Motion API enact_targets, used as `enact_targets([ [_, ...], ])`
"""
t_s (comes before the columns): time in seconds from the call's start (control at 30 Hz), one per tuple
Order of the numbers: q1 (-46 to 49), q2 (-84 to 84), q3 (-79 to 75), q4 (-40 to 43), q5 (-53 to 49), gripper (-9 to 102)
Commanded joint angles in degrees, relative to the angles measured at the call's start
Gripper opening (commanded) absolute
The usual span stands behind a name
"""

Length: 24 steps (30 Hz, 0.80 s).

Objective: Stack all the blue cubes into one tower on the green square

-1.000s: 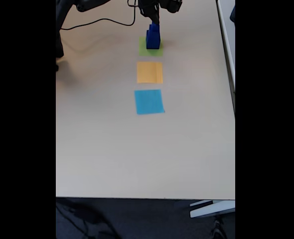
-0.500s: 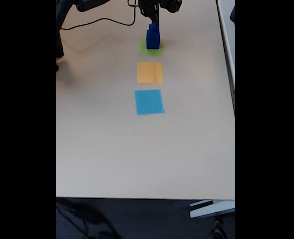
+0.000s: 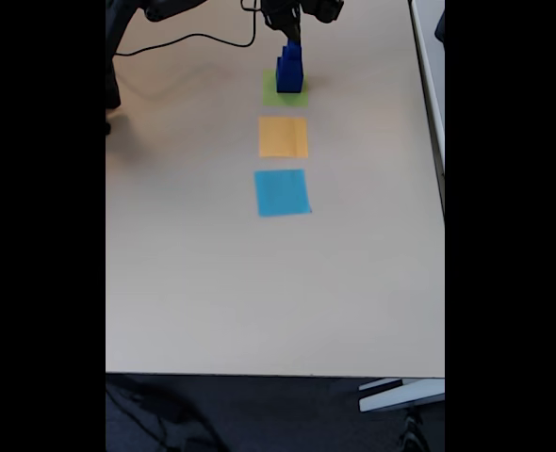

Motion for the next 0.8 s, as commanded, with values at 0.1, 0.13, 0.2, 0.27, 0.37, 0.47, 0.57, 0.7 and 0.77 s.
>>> enact_targets([
  [0.1, 0.4, 0.9, -2.8, 0.9, 0.0, 4],
  [0.13, 0.5, 0.9, -2.8, 1.1, 0.0, 4],
  [0.2, 0.5, 1.0, -2.8, 1.1, -0.1, 4],
  [0.27, 0.6, 1.0, -2.8, 1.1, -0.1, 4],
  [0.37, 0.6, 1.0, -3.0, 1.1, 0.0, 4],
  [0.47, 0.7, 1.0, -3.0, 1.2, 0.0, 4],
  [0.57, 0.7, 1.0, -3.0, 1.2, 0.0, 4],
  [0.7, 0.6, 1.0, -3.0, 1.2, 0.2, 4],
  [0.77, 0.6, 1.0, -2.9, 1.2, 0.4, 4],
])
